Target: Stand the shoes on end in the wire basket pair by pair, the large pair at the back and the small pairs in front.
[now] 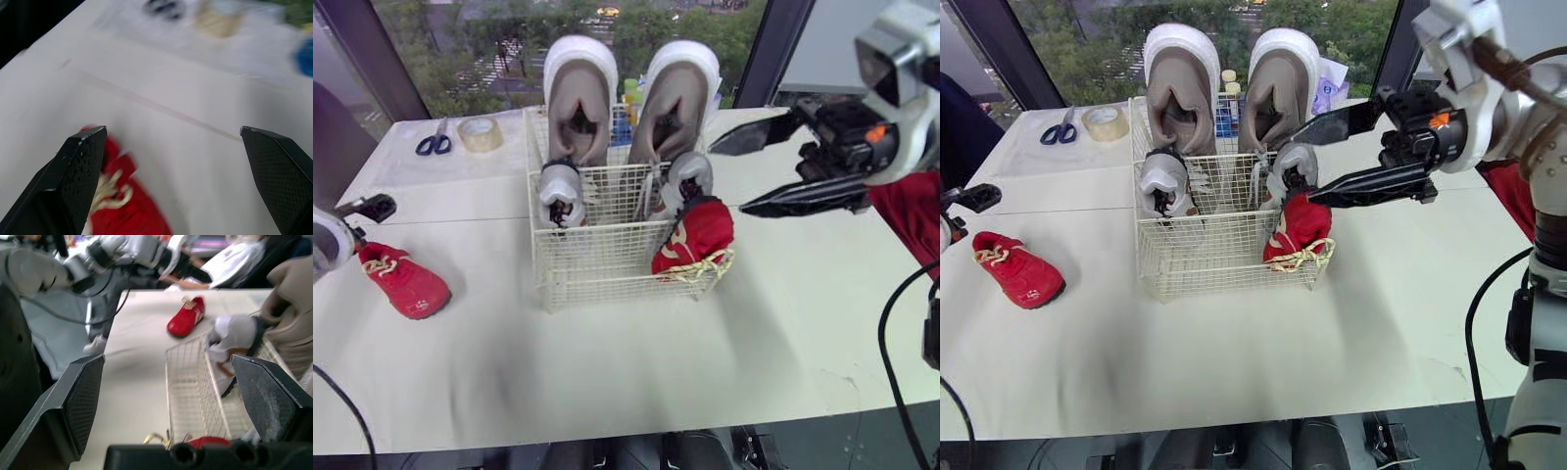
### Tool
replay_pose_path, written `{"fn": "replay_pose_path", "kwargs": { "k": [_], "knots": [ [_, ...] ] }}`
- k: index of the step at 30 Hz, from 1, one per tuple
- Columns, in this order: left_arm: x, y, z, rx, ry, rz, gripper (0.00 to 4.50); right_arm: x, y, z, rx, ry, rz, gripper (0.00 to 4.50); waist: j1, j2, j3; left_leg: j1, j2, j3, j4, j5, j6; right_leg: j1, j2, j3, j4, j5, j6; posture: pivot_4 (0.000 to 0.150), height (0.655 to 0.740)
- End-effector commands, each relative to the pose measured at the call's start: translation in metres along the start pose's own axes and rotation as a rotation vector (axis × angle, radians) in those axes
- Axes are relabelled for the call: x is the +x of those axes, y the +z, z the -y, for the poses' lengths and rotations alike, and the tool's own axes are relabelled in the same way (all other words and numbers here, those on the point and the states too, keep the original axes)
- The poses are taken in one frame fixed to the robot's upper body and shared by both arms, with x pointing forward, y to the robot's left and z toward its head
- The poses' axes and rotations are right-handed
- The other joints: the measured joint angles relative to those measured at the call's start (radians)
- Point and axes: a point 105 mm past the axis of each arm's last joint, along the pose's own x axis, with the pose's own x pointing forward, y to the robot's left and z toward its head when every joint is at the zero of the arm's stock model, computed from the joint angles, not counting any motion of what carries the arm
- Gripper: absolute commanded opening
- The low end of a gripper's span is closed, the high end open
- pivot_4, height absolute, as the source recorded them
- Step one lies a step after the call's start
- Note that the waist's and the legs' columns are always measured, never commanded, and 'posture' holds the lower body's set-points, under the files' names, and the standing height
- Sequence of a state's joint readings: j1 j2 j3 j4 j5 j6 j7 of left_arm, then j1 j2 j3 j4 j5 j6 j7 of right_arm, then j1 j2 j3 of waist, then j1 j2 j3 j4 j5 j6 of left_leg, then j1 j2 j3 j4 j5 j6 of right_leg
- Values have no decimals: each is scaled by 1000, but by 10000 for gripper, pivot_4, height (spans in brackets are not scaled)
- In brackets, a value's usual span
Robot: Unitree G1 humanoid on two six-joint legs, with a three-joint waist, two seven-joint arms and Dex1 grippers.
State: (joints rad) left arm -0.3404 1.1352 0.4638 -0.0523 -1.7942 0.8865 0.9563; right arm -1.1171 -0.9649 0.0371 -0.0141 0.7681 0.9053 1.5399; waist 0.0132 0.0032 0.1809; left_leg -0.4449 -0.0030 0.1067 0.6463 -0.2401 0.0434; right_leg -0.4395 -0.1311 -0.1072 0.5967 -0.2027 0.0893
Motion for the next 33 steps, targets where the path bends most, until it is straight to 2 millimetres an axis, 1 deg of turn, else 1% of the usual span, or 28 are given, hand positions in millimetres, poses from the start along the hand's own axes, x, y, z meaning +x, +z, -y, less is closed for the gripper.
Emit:
{"fn": "replay_pose_path", "kwargs": {
  "k": [1,5,7,11,14,15,16,18,19,22,25,27,28,29,30,33],
  "knots": [
    [7,2,0,-77,62,-38,45000,-3,7,-4,-57,-6,-9,44586,0,0,0,0,0,0,0,0,-1,0,0,0,0,0,0,1500,7400],
    [24,-7,-7,-97,143,-97,45000,-4,1,-9,-85,-26,-59,44586,-1,-1,0,0,-1,0,0,1,-2,2,0,0,0,1,1,1500,7400],
    [34,-13,-8,-100,160,-125,45000,-5,5,-15,-74,-27,-43,44586,-1,-1,0,0,-1,0,0,1,-2,5,0,-1,0,1,2,1500,7400],
    [51,-16,-8,-107,165,-146,45000,-7,11,-22,-73,-50,-27,44586,0,-3,-1,0,-1,0,1,2,-2,5,0,-2,1,1,2,1500,7400],
    [63,-16,-12,-100,188,-144,45000,-7,14,-25,-71,-69,-17,44586,0,-5,-2,0,-1,0,1,2,-2,6,0,-3,0,1,2,1500,7400],
    [69,-18,-17,-101,210,-144,45000,-7,15,-27,-80,-80,-11,44586,0,-5,-2,0,-2,0,1,1,-2,7,0,-3,0,1,2,1500,7400],
    [79,-22,-19,-98,213,-152,45000,-6,19,-30,-98,-94,-6,44586,0,-5,-2,0,-2,0,2,1,-2,7,0,-4,0,1,2,1500,7400],
    [94,-44,-24,-150,212,-247,45000,-4,25,-35,-130,-119,-8,44586,2,-5,-2,0,-2,0,2,1,-2,7,0,-4,1,1,2,1500,7400],
    [98,-53,-25,-169,212,-291,45000,-4,28,-37,-132,-121,-5,44586,2,-5,-2,0,-2,0,2,1,-2,7,0,-5,1,1,2,1500,7400],
    [103,-69,-27,-197,217,-367,36493,-6,30,-41,-129,-147,-6,45000,0,-6,-2,0,-2,1,2,1,-1,7,0,-5,0,1,3,1500,7400],
    [106,-72,-26,-175,217,-383,21166,-8,33,-42,-126,-172,-1,45000,2,-6,-2,1,-3,2,2,1,0,8,-1,-5,1,3,5,1500,7400],
    [108,-71,-25,-181,213,-380,11877,-9,34,-42,-123,-178,8,45000,7,-6,-3,2,-3,2,3,1,-1,9,-2,-6,1,3,5,1500,7400],
    [109,-70,-23,-194,204,-376,6151,-9,33,-41,-120,-181,9,45000,10,-6,-3,2,-3,1,3,1,-1,9,-2,-6,1,3,5,1500,7400],
    [110,-65,-19,-203,182,-358,1867,-8,33,-41,-117,-184,9,45000,15,-6,-3,3,-3,1,4,1,-1,9,-2,-6,1,3,6,1500,7400],
    [110,-60,-15,-211,155,-339,429,-8,32,-40,-115,-185,10,45000,20,-6,-3,3,-3,1,4,0,0,9,-2,-6,1,3,6,1500,7400],
    [104,-46,-3,-212,71,-313,429,-8,32,-38,-99,-178,23,45000,30,-6,-3,2,-2,0,4,1,0,5,-3,-6,1,3,6,1500,7400]
  ]
}}
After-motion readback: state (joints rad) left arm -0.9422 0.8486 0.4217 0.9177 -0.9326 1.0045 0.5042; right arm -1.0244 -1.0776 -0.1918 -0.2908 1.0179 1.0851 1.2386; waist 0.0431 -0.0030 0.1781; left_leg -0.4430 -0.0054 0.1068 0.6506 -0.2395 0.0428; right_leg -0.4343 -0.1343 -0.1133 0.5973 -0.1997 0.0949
